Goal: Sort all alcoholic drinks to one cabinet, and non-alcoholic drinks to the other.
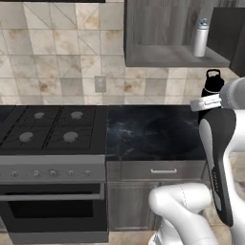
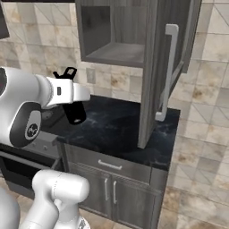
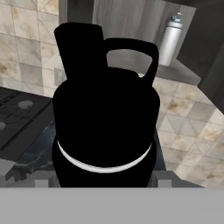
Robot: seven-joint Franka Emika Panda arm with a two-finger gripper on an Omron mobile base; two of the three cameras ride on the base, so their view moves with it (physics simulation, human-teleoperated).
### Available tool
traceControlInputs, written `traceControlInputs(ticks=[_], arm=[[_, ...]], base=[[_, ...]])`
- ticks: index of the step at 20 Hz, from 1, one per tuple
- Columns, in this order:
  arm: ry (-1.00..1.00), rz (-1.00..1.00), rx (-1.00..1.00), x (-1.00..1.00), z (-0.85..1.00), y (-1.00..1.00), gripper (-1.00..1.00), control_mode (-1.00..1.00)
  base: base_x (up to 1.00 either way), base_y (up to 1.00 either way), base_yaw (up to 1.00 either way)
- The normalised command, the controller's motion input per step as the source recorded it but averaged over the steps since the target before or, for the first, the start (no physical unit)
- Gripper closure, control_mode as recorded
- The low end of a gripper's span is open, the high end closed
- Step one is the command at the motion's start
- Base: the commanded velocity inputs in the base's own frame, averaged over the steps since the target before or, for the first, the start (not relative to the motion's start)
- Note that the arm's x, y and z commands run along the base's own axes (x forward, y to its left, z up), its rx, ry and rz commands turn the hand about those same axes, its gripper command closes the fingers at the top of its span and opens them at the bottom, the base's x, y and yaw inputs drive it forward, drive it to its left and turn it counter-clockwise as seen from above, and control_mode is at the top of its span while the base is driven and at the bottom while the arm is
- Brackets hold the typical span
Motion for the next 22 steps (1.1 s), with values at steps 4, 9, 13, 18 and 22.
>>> traceControlInputs(ticks=[4, 9, 13, 18, 22], arm=[[0.0, 0.0, 0.0, 0.0, 0.0, 0.0, 1.0, 1.0], [0.0, 0.0, 0.0, 0.0, 0.0, 0.0, 1.0, 1.0], [0.0, 0.0, 0.0, 0.0, 0.0, 0.0, 1.0, 1.0], [0.0, 0.0, 0.0, 0.0, 0.0, 0.0, 1.0, 1.0], [0.0, 0.0, 0.0, 0.0, 0.0, 0.0, 1.0, 1.0]], base=[[0.31, -0.29, 0.0], [0.31, -0.27, 0.0], [0.35, -0.24, 0.0], [0.35, -0.21, -0.01], [0.31, -0.19, -0.01]])
